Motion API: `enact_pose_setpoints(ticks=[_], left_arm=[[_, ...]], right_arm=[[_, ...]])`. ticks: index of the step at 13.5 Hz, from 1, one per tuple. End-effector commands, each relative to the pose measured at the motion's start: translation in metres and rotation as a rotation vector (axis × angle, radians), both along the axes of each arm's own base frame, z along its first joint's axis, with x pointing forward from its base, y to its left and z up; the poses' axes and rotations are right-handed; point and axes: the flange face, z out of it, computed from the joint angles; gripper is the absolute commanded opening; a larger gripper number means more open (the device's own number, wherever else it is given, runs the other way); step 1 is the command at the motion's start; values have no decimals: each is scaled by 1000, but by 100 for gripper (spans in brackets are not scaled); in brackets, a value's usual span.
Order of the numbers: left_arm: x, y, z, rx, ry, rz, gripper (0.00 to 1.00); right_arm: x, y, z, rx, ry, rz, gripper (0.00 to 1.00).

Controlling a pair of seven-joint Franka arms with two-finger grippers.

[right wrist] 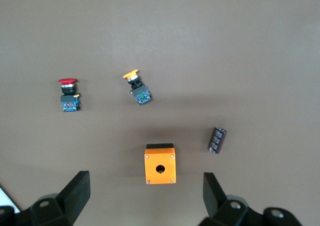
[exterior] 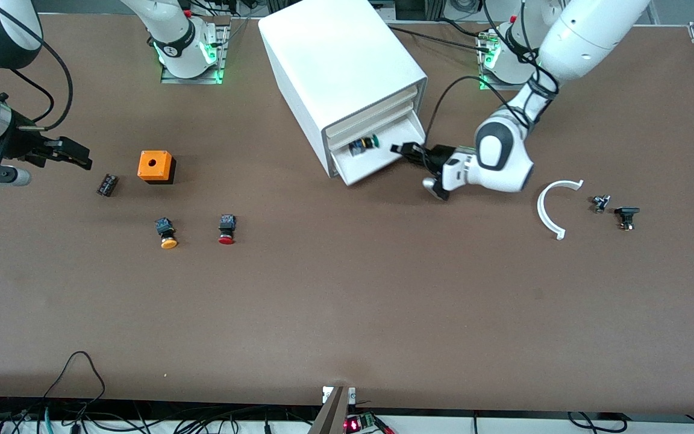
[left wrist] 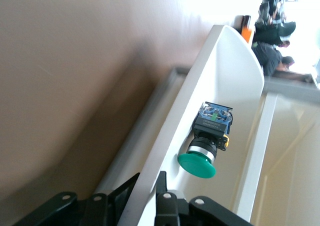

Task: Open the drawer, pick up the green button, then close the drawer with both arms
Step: 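Pull the drawer open with the left gripper while the right gripper advances, then release the drawer with the left gripper while the right gripper reaches the drawer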

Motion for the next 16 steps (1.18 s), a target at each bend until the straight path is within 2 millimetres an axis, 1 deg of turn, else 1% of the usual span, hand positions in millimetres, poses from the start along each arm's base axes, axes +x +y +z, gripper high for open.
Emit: enact_pose_setpoints(ticks=[1,2,3,5,6,7,9,10,11,12,13,14,15,16], left_arm=[[39,43,1,105,-93,68,0],[45,49,4,107,-103,83,0],[45,52,4,107,-107,87,99],[50,57,12,106,-121,98,100],[53,59,19,111,-130,108,100],[58,61,34,113,-160,111,100],[67,89,68,121,-217,157,100],[67,92,81,123,-238,160,100],[70,90,97,129,-273,164,100],[75,97,114,142,-313,185,100],[87,122,134,187,-381,251,100],[93,132,153,217,-436,283,100],[96,139,175,237,-490,300,100],[98,151,194,274,-545,285,100]], right_arm=[[12,28,3,18,-19,59,100],[19,45,2,18,-21,88,100],[27,60,-1,18,-20,113,100],[37,97,-12,25,-12,171,100],[43,113,-18,35,-6,191,100],[49,133,-27,51,-11,213,100],[53,173,-45,58,-32,275,100],[50,201,-54,59,-35,317,100],[47,226,-63,62,-46,354,100],[42,258,-69,67,-69,402,100],[36,289,-76,75,-90,445,100],[30,318,-85,92,-95,483,100],[21,348,-89,102,-98,528,100],[10,381,-89,105,-107,600,100]])
